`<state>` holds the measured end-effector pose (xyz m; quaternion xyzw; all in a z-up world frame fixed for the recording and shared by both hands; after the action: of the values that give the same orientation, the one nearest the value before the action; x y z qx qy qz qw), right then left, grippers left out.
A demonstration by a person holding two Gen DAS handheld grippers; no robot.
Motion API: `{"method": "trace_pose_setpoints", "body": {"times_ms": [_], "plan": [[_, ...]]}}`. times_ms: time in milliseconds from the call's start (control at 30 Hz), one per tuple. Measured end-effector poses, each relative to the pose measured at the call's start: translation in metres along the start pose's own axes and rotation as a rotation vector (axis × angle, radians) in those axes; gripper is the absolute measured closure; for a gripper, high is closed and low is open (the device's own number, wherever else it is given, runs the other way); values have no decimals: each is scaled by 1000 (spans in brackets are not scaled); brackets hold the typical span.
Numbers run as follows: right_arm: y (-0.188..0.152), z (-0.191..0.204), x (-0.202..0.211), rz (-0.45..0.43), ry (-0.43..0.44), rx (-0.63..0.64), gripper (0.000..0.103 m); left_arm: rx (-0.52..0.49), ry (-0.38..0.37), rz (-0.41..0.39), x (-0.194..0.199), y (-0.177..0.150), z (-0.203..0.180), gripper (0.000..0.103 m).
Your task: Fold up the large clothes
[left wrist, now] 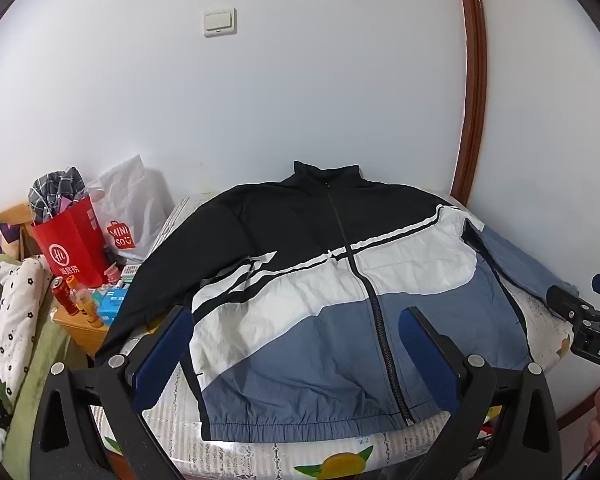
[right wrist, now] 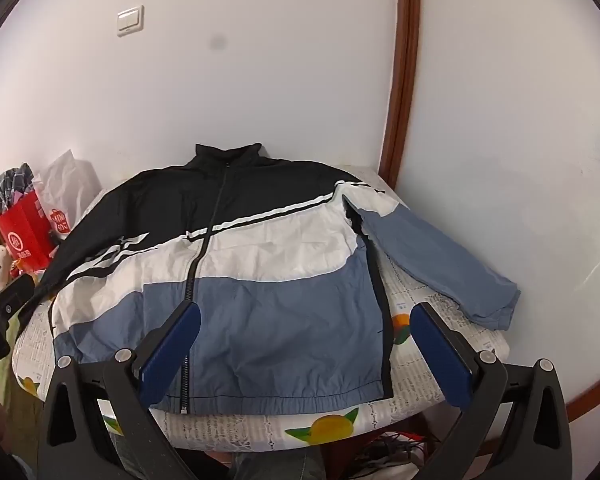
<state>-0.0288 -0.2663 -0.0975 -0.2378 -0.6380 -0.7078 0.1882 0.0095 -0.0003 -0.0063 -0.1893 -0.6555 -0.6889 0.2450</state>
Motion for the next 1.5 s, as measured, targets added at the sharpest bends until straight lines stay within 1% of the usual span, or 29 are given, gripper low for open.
{"method": "trace_pose_setpoints", "body": {"times_ms": [33,100,200,233,300,367,767,1500], "plan": [[0,1,0,5,-2,5,0,4,-2,-10,1,1,2,0],[-2,2,0,11,-5,9,0,-1,9,-58,9,-1,1,0],[-3,4,1,19,-2,11,0,5,8,-49,15,0,4,0],[-2,14,6,9,5,30,0,4,6,-41,14,2,4,0],[-2,18,7,12,6,31,0,14,8,-44,15,-3,3,0],[-3,15,3,15,16,16,0,18,6,-34,9,-5,3,0],[-8,14,1,20,19,17,0,29,-3,-31,8,-7,4,0],[-9,16,6,10,22,15,0,55,7,-45,12,-6,15,0]]}}
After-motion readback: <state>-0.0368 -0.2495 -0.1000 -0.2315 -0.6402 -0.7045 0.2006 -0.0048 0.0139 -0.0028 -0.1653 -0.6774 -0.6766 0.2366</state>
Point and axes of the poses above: each gripper's, at about its wrist camera, not at the fingertips, and x roughly against the way its jaws point, z to its left, y to its top, the point moved 1 cm from there along -x, roughly the way its jaws point, and after that the axes turned 5 degrees about y, right-handed, at the moved point
